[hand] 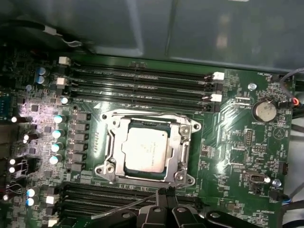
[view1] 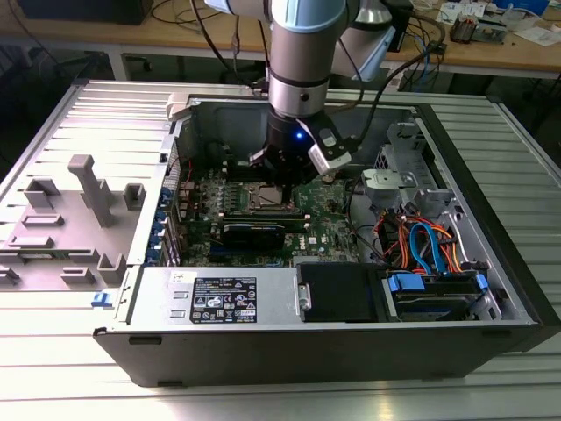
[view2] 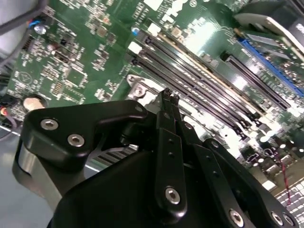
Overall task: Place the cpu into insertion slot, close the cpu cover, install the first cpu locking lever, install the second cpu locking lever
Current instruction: 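Install the second cpu locking lever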
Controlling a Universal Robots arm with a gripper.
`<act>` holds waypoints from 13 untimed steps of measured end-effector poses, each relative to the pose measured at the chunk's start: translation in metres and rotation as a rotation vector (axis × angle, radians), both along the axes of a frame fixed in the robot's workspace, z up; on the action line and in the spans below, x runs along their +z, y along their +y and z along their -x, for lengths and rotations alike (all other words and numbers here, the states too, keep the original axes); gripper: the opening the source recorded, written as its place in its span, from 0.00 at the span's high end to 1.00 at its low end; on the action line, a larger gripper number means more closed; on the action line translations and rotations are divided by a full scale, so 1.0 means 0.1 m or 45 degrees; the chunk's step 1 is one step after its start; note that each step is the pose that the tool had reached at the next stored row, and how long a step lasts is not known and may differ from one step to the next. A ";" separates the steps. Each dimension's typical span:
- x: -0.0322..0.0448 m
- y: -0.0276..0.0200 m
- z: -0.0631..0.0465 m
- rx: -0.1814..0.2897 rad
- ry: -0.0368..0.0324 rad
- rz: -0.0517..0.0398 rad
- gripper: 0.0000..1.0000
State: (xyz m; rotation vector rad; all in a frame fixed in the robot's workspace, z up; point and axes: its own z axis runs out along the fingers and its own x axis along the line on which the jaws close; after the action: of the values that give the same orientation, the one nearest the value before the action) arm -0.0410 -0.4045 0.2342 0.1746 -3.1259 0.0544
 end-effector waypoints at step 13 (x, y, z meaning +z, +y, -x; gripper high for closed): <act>0.019 -0.093 0.06 0.014 0.0001 0.000 0.88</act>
State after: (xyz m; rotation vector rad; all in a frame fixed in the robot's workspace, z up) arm -0.0472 -0.4138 0.2361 0.1924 -3.1250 0.0543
